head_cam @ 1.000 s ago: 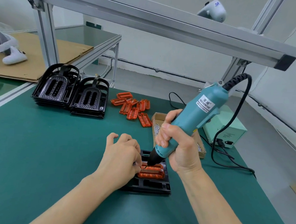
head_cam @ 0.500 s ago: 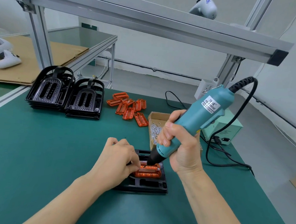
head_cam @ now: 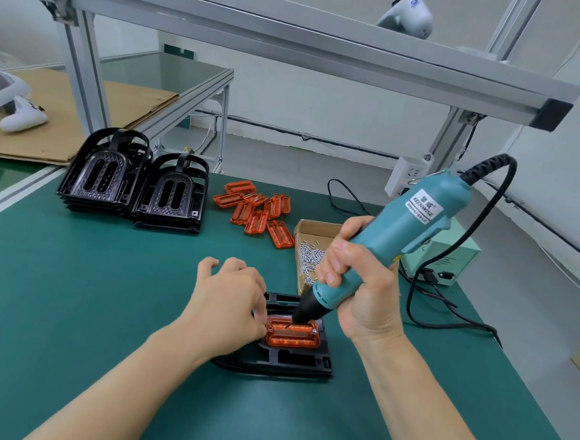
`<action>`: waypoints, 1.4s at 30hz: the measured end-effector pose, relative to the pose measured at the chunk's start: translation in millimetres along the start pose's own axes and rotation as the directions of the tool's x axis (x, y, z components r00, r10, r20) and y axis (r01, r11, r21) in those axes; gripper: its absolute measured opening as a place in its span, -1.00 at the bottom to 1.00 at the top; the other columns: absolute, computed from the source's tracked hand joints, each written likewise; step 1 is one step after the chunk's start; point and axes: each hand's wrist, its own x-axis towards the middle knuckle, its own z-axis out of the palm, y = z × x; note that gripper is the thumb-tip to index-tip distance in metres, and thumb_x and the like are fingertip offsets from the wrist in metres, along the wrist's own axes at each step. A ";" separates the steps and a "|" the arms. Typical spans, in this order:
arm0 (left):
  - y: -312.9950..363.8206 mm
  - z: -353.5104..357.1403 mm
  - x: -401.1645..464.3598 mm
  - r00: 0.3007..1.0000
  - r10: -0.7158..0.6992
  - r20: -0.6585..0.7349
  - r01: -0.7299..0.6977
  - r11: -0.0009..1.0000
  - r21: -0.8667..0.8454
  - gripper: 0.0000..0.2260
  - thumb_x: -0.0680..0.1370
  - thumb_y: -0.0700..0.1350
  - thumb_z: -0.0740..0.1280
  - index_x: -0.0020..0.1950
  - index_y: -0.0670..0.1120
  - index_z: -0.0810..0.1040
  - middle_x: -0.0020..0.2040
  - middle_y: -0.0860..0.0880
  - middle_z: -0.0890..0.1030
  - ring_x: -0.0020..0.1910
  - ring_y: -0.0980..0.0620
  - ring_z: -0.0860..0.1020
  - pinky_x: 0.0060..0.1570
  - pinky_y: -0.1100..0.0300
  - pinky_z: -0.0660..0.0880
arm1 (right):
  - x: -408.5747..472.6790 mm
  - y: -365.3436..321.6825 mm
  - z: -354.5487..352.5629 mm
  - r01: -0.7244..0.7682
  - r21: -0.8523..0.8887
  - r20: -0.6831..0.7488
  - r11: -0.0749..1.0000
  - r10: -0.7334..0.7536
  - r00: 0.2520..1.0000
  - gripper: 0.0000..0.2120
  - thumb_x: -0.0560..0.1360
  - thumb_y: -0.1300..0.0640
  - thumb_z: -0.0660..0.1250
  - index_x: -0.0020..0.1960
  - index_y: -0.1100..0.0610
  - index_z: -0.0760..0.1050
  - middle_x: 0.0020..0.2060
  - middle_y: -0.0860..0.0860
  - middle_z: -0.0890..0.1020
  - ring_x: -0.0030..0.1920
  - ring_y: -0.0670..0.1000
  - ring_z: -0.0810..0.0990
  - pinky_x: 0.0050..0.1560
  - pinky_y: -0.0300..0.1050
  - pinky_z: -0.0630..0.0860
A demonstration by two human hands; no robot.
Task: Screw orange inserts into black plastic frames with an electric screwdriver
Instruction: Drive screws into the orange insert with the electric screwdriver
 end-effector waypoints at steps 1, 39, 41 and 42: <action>6.6 -0.2 3.9 1.000 -0.008 0.009 0.007 0.995 0.100 -0.87 0.48 -0.02 0.30 -0.07 0.05 0.63 0.15 0.16 0.47 0.30 0.08 0.26 0.35 -0.07 -0.06 | 0.5 -0.3 0.3 0.003 -0.001 0.001 1.000 -0.003 1.000 -0.85 0.21 0.21 0.36 -0.26 0.05 0.45 -0.53 -0.01 0.34 -0.57 -0.04 0.29 -0.46 -0.23 0.34; 7.4 -8.0 -10.1 0.943 -0.142 0.300 0.154 -0.612 -0.776 -0.91 0.33 -0.24 0.39 -0.29 -0.15 0.70 -0.26 -0.10 0.64 -0.42 0.10 0.55 -0.44 0.32 0.54 | 2.3 -25.8 17.1 0.157 0.271 -0.190 0.950 -0.107 0.976 -0.82 0.35 0.31 0.18 -0.21 0.05 0.42 -0.52 -0.07 0.32 -0.55 -0.09 0.30 -0.45 -0.23 0.37; 8.9 -7.5 -12.0 0.941 -0.128 0.314 0.157 -0.656 -0.738 -0.93 0.33 -0.21 0.40 -0.30 -0.12 0.69 -0.28 -0.07 0.59 -0.42 0.10 0.52 -0.49 0.31 0.50 | 3.9 -28.0 21.3 0.175 0.275 -0.200 0.945 -0.122 0.972 -0.82 0.35 0.31 0.17 -0.22 0.04 0.40 -0.52 -0.08 0.32 -0.55 -0.09 0.30 -0.44 -0.23 0.36; 9.4 -7.5 -13.1 0.939 -0.115 0.323 0.163 -0.680 -0.715 -0.94 0.33 -0.21 0.40 -0.30 -0.12 0.68 -0.30 -0.06 0.56 -0.43 0.10 0.51 -0.50 0.32 0.49 | 4.5 -28.7 23.2 0.183 0.277 -0.205 0.943 -0.129 0.970 -0.82 0.36 0.31 0.17 -0.22 0.04 0.40 -0.52 -0.08 0.32 -0.55 -0.10 0.30 -0.44 -0.23 0.36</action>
